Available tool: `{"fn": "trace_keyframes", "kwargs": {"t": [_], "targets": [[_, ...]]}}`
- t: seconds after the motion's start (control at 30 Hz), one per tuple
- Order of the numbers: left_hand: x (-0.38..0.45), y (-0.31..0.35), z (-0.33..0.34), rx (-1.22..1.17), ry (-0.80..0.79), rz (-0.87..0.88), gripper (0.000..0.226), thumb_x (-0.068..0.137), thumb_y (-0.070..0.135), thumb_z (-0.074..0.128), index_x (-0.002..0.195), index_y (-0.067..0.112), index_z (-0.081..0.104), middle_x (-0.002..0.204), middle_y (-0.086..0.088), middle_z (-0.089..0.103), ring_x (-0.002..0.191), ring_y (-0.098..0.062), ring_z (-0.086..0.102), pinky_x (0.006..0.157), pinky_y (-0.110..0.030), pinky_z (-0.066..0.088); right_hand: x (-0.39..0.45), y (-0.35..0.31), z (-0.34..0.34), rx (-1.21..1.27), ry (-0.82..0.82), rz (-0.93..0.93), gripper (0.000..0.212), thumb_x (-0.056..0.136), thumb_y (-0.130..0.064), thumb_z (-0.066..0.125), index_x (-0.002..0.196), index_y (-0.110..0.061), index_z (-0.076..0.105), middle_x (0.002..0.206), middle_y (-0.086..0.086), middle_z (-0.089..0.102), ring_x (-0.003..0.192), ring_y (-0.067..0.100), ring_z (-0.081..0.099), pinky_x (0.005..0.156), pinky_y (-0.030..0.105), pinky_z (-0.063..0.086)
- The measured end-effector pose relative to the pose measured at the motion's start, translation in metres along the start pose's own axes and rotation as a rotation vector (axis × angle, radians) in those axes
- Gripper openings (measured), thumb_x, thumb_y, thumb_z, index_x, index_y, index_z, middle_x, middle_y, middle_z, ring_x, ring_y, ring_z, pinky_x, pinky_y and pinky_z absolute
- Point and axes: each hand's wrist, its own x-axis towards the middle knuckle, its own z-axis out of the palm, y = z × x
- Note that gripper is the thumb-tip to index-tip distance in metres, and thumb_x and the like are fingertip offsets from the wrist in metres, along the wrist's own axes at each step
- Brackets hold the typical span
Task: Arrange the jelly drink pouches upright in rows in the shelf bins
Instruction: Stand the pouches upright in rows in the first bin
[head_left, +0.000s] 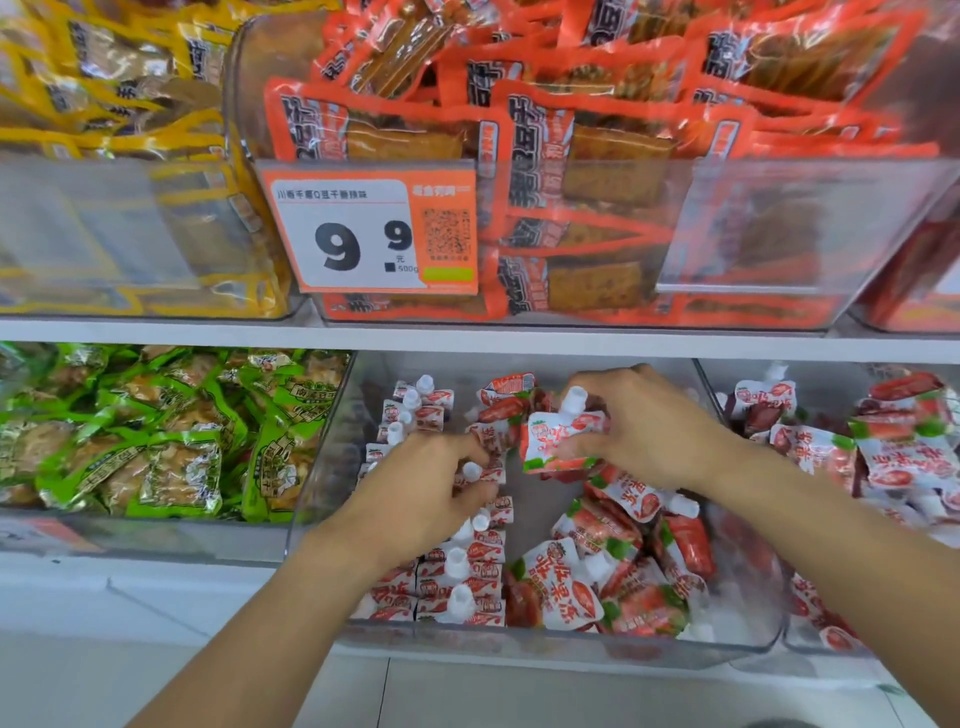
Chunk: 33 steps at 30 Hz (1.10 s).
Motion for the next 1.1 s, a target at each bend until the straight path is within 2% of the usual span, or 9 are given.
{"fn": "trace_keyframes", "kwargs": {"t": [0.17,0.33,0.43,0.5,0.57,0.73,0.87,0.97,1.1], "targets": [[-0.034,0.01,-0.005,0.076,0.053,0.06,0.046,0.089,0.052,0.057,0.13,0.032,0.054,0.125,0.012,0.057,0.109,-0.009,0.056,0.09,-0.027,0.048,0.023,-0.021,0.027,0.04,0.034,-0.074,0.04,0.085,-0.045,0.071,0.12,-0.03,0.059,0.108,-0.002,0.068,0.101,0.023,0.061,0.078,0.031,0.043],[-0.045,0.004,-0.002,0.077,0.037,0.065,0.035,0.089,0.053,0.056,0.112,0.028,0.064,0.106,0.01,0.065,0.091,-0.009,0.06,0.078,-0.027,0.049,0.034,-0.037,0.048,-0.107,0.064,-0.039,0.045,0.085,-0.045,0.069,0.127,-0.03,0.06,0.119,0.003,0.068,0.114,0.026,0.06,0.088,0.031,0.047],[-0.048,0.002,0.002,0.059,0.021,0.058,0.039,0.089,0.056,0.052,0.109,0.025,0.065,0.1,0.008,0.068,0.087,-0.011,0.062,0.076,-0.033,0.051,0.042,-0.041,0.051,-0.114,0.026,-0.023,0.025,0.083,-0.044,0.073,0.096,-0.023,0.067,0.088,0.003,0.067,0.094,0.027,0.063,0.068,0.028,0.041],[-0.05,0.001,0.003,0.058,0.011,0.055,0.038,0.089,0.055,0.054,0.108,0.024,0.063,0.096,0.007,0.068,0.084,-0.011,0.062,0.074,-0.034,0.052,0.047,-0.045,0.052,-0.109,-0.023,-0.022,0.04,0.081,-0.045,0.075,0.065,-0.022,0.047,0.065,-0.001,0.049,0.073,0.025,0.054,0.056,0.029,0.032],[-0.052,-0.001,0.003,0.047,0.002,0.056,0.034,0.088,0.054,0.055,0.104,0.024,0.061,0.091,0.009,0.066,0.081,-0.012,0.061,0.072,-0.034,0.051,0.051,-0.042,0.059,-0.104,-0.062,-0.058,0.047,0.082,-0.05,0.072,0.06,-0.018,0.044,0.064,0.0,0.048,0.071,0.024,0.051,0.059,0.031,0.036],[-0.052,0.0,-0.002,0.006,0.012,0.077,0.037,0.087,0.052,0.06,0.11,0.024,0.064,0.094,0.008,0.069,0.082,-0.01,0.061,0.074,-0.032,0.049,0.041,-0.036,0.053,-0.08,-0.258,-0.155,0.022,0.079,-0.028,0.072,0.088,-0.012,0.06,0.114,0.004,0.048,0.109,0.024,0.049,0.095,0.041,0.044],[-0.052,0.0,-0.004,-0.003,0.014,0.086,0.036,0.087,0.05,0.06,0.111,0.023,0.065,0.094,0.007,0.069,0.083,-0.011,0.062,0.073,-0.03,0.049,0.037,-0.043,0.052,-0.237,-0.291,-0.36,0.087,0.078,-0.009,0.067,0.147,-0.04,0.026,0.135,-0.002,0.037,0.117,0.025,0.05,0.083,0.047,0.052],[-0.053,0.002,-0.006,0.007,0.003,0.093,0.031,0.088,0.049,0.059,0.107,0.025,0.064,0.09,0.008,0.067,0.081,-0.012,0.061,0.068,-0.027,0.047,0.051,-0.048,0.052,-0.363,-0.387,-0.534,0.1,0.071,0.009,0.06,0.145,-0.048,0.025,0.138,-0.002,0.034,0.112,0.027,0.05,0.072,0.046,0.053],[-0.054,0.0,-0.01,-0.021,-0.023,0.065,0.026,0.088,0.047,0.06,0.1,0.024,0.062,0.082,0.01,0.063,0.074,-0.01,0.057,0.071,-0.032,0.05,0.063,-0.056,0.051,-0.563,-0.439,-0.623,0.09,0.068,-0.013,0.079,0.141,-0.038,0.032,0.135,-0.002,0.043,0.111,0.027,0.052,0.082,0.044,0.05]]}}
